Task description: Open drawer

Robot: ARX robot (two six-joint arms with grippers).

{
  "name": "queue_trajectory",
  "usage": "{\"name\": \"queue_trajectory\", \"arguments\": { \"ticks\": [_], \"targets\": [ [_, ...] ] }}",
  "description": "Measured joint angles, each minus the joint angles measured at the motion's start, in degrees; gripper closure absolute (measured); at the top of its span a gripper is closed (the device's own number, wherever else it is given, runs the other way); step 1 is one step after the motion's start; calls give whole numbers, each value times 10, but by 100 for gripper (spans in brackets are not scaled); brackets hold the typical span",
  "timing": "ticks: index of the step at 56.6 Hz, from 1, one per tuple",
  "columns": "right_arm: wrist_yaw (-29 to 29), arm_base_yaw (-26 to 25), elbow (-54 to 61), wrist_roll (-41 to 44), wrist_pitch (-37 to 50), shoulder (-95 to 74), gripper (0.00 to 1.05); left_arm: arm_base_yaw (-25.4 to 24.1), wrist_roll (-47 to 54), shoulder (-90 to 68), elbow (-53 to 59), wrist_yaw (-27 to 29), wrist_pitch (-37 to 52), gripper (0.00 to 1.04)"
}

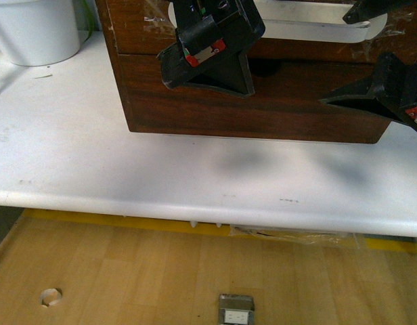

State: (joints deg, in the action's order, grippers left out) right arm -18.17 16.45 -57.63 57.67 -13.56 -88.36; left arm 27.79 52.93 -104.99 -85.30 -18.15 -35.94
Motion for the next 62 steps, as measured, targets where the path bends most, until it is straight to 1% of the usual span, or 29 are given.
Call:
{"name": "queue_trajectory", "arguments": {
  "ticks": [13,25,45,62],
  "targets": [
    [-15,1,-20,29,-55,-5,9,-2,20,0,-3,-5,-17,6],
    [-33,1,-26,52,-85,-5,9,-2,37,9,1,-8,-35,6],
    [-68,2,-16,98,-129,10,9,6,64,52,47,-8,-46,6],
    [-75,16,11,112,-162,45,9,17,68,113,104,-5,-54,6]
  ]
}}
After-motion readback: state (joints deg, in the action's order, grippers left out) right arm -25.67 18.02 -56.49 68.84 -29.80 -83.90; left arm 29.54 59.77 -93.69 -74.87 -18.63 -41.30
